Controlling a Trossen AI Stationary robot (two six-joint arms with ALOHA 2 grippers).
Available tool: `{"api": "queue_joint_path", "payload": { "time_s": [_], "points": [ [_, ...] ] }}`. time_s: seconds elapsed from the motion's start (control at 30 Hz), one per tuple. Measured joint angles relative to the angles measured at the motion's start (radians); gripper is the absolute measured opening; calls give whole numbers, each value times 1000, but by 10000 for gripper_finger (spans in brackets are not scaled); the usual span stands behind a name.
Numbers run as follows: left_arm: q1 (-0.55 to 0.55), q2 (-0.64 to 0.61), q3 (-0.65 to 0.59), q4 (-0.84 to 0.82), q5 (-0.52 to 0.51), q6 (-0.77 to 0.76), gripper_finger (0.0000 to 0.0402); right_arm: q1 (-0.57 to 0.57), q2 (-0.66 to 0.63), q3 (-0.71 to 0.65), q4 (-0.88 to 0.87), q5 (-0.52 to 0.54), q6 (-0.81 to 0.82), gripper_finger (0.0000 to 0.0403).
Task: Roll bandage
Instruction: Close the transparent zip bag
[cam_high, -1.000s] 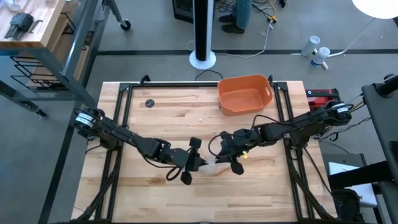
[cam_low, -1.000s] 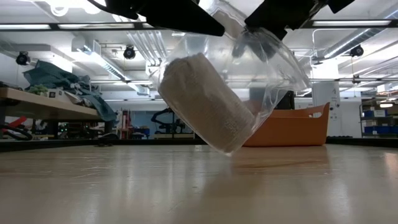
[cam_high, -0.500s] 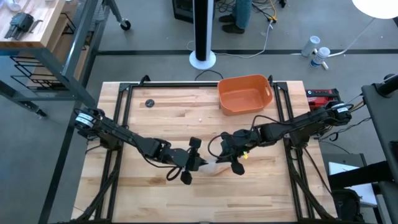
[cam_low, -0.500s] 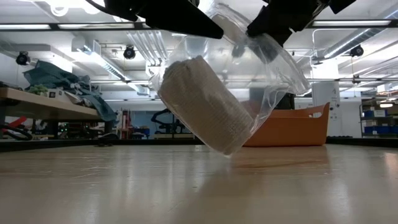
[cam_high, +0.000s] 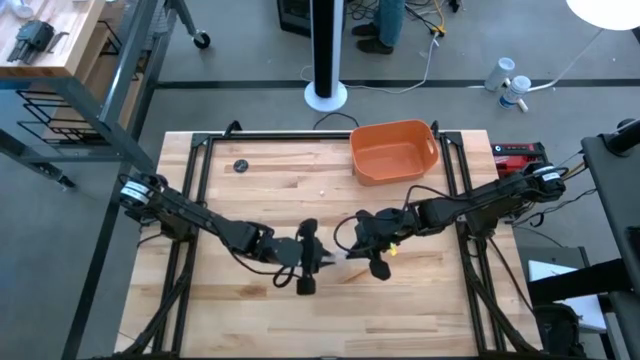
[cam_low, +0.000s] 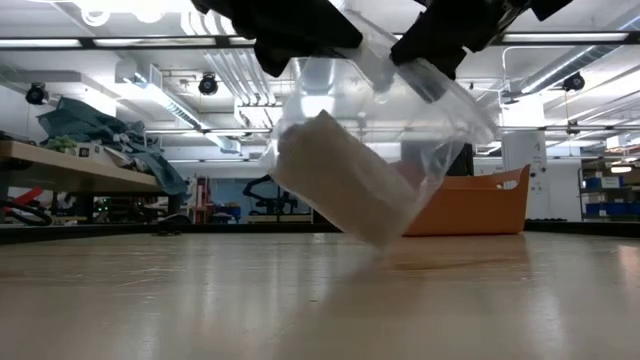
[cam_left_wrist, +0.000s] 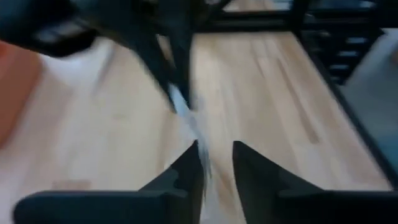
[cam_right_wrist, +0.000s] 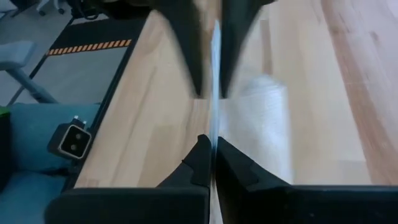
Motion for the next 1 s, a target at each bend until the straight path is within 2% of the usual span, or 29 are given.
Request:
{"api": "queue_joint_path", "payload": {
  "time_s": [0.07, 0.17, 0.3, 0.4, 0.63, 0.8, 1.0],
  "points": [
    [0, 0, 1, -23, 50, -25, 87, 0, -1, 0, -6, 17, 8, 1],
    [-1, 0, 1, -38, 58, -61, 115, 0, -15, -1, 0, 21, 7, 1],
    [0, 0, 1, -23, 47, -63, 151, 0, -26, -1, 8, 16, 7, 1],
    [2, 0, 1, 0, -1, -53, 177, 7, -26, -1, 10, 16, 15, 0],
    [4, 0, 1, 61, 0, -7, 218, 20, -22, -2, 36, 13, 25, 0],
    [22, 0, 1, 115, -14, 47, 211, 29, -22, -2, 86, 13, 14, 0],
    [23, 0, 1, 110, -45, 90, 142, 30, -22, -2, 112, 13, 6, 0]
  ]
}}
